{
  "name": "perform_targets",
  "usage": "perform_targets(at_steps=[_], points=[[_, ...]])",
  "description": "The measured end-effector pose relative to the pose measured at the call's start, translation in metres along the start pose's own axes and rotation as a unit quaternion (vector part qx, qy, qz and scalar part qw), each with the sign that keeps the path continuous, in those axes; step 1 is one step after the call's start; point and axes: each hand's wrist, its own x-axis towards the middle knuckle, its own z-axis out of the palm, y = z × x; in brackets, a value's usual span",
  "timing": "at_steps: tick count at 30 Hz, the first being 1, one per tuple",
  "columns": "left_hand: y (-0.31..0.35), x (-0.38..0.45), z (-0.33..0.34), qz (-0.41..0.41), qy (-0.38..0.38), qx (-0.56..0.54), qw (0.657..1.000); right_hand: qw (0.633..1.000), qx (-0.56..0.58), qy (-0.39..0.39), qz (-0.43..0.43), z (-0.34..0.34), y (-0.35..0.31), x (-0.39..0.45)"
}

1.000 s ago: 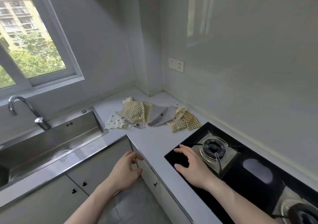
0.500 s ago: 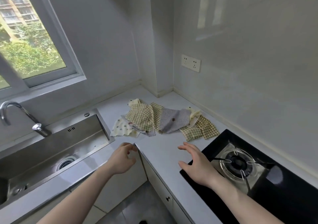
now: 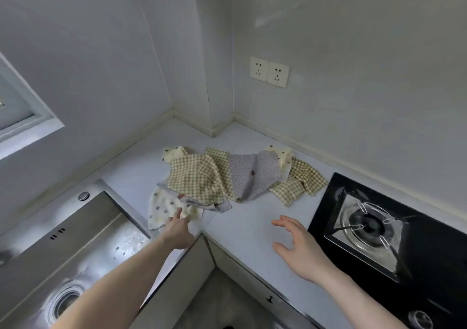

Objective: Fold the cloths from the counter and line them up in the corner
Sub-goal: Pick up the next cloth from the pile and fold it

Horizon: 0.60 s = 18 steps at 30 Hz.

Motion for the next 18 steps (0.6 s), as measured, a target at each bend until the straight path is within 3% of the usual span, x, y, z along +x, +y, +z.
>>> perform_targets(at_steps=[3,5,8,11,14,16,18], points=[[-0.016,0.022,0.004,0.018,-0.021,0.002,1.000,0.999,0.018,0.011,0.029,0.015,-0.005,-0.001],[-0.026,0.032,0.002,0.045,0.015,-0.010,0.999,0.999,0.021,0.017,0.044,0.021,-0.008,-0.004],[-0.033,0.028,-0.010,0.121,0.170,-0.091,0.974,0.997,0.034,0.026,0.060,0.023,-0.011,-0.007],[-0.031,0.005,-0.032,0.180,0.309,-0.217,0.908,0.995,0.050,0.039,0.071,0.024,-0.014,-0.009],[-0.029,-0.008,-0.048,0.186,0.266,-0.266,0.908,0.994,0.064,0.048,0.072,0.028,-0.018,-0.007],[-0.028,0.000,-0.045,0.165,0.178,-0.247,0.938,0.995,0.064,0.045,0.068,0.032,-0.022,-0.004],[-0.026,0.011,-0.030,0.146,0.072,-0.145,0.976,0.995,0.063,0.035,0.064,0.037,-0.026,0.001]])
